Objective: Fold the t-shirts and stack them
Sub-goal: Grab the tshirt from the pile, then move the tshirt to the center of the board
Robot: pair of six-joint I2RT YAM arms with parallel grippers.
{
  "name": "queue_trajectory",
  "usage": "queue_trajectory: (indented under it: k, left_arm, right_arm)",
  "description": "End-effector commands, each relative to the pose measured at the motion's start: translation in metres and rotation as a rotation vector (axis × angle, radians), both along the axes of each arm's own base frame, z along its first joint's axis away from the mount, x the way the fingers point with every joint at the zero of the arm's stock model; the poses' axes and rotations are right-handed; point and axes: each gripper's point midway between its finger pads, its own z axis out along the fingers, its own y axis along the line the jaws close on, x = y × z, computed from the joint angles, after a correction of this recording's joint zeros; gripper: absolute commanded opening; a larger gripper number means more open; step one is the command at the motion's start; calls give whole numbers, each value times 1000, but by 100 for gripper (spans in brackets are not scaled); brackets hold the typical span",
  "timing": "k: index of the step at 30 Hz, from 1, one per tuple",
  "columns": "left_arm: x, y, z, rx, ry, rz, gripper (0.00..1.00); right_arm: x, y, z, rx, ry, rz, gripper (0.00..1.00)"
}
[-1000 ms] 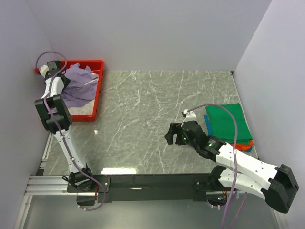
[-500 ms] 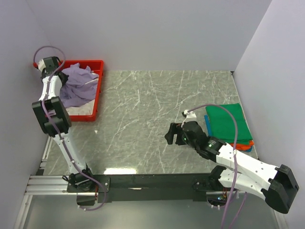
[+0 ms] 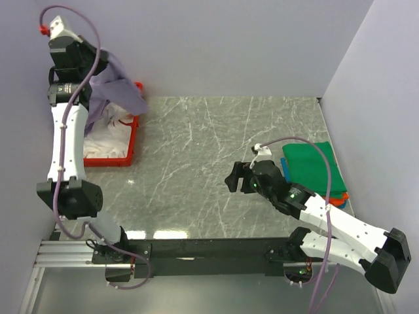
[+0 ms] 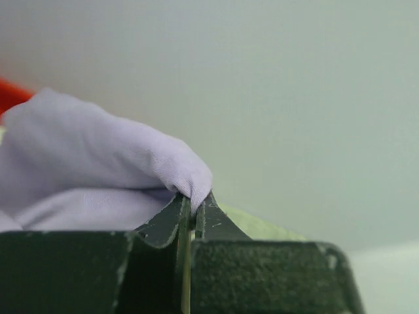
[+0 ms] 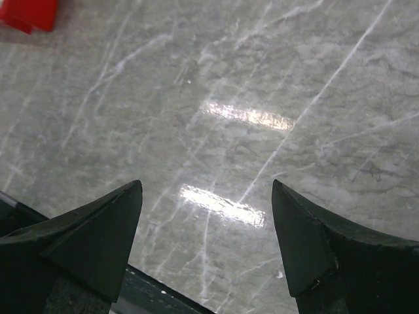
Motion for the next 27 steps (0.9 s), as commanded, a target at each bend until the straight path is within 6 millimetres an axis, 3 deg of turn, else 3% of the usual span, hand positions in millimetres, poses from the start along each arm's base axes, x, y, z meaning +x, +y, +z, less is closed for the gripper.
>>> queue_trajectory:
  k: [1, 2, 3, 5, 7, 8, 9, 11, 12, 14, 15, 17, 18, 20, 21, 23, 27]
  left_arm:
    - [-47, -64, 84, 46, -203, -185, 0]
    - [-56, -84, 92, 44, -224, -233, 0]
    - [-68, -90, 100, 47, -247, -244, 0]
    - [-82, -130, 101, 38, -259, -338, 0]
    - [-95, -151, 87, 19, -247, -386, 0]
    - [-102, -177, 78, 6, -236, -454, 0]
    - [-106, -189, 55, -1, -195, -477, 0]
    - [-118, -224, 36, -22, -174, -536, 0]
    - [-120, -236, 5, -29, -115, -556, 0]
    - [-133, -272, -19, -62, -86, -629, 0]
    - [-134, -283, -55, -69, -16, -637, 0]
    - [-150, -322, -78, -110, 6, -725, 0]
    - [-150, -334, -110, -106, 76, -730, 0]
    - [-165, -368, -135, -122, 135, -794, 0]
    - [-165, -383, -159, -114, 192, -819, 0]
    - [-173, -406, -176, -121, 239, -834, 0]
    - [-169, -451, -210, -151, 306, -882, 0]
  right_arm:
    - [5, 4, 39, 58, -61, -6, 86]
    - [5, 2, 40, 51, -59, -13, 86]
    - [6, 1, 47, 57, -68, -18, 86]
    - [5, -2, 51, 56, -73, -30, 86]
    - [5, -5, 56, 70, -80, -47, 86]
    - [4, -7, 56, 70, -77, -52, 86]
    - [4, -8, 57, 73, -76, -57, 86]
    - [2, -10, 57, 89, -69, -72, 86]
    - [1, -12, 55, 94, -66, -81, 85]
    - [-1, -15, 51, 107, -50, -104, 85]
    - [-2, -17, 45, 103, -38, -115, 85]
    - [-3, -19, 37, 118, -14, -146, 85]
    - [-5, -21, 27, 112, 7, -157, 85]
    - [-6, -20, 18, 135, 34, -181, 85]
    - [-9, -21, 5, 129, 60, -185, 84]
    - [-11, -17, -3, 167, 90, -194, 84]
    - [-17, -20, -29, 180, 150, -238, 83]
